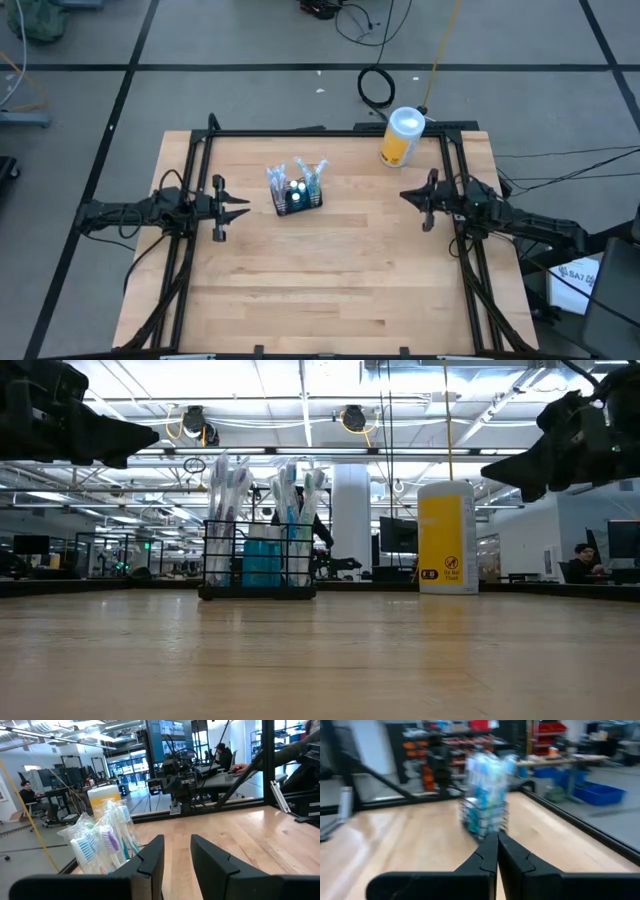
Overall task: Pick & Place toothbrushing station
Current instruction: Return to Home Position
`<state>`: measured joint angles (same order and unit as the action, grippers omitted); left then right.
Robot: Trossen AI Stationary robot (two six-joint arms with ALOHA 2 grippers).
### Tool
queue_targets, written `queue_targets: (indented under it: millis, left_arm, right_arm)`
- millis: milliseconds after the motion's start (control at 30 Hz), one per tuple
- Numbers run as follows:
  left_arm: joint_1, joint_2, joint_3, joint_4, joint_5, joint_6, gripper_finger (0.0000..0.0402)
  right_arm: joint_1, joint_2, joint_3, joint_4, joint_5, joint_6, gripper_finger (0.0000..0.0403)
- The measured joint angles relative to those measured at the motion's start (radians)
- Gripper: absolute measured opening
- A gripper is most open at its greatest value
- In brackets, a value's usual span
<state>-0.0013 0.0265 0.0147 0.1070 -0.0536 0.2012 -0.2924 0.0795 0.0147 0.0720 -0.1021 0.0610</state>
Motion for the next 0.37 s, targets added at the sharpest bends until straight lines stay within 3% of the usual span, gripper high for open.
queue_targets:
  millis: [367]
  left_arm:
    - [0.0, 0.0, 0.0, 0.0, 0.0, 0.0, 0.0102]
  right_arm:
    - [0.0, 0.0, -0.001, -0.002, 0.023, 0.031, 0.0008]
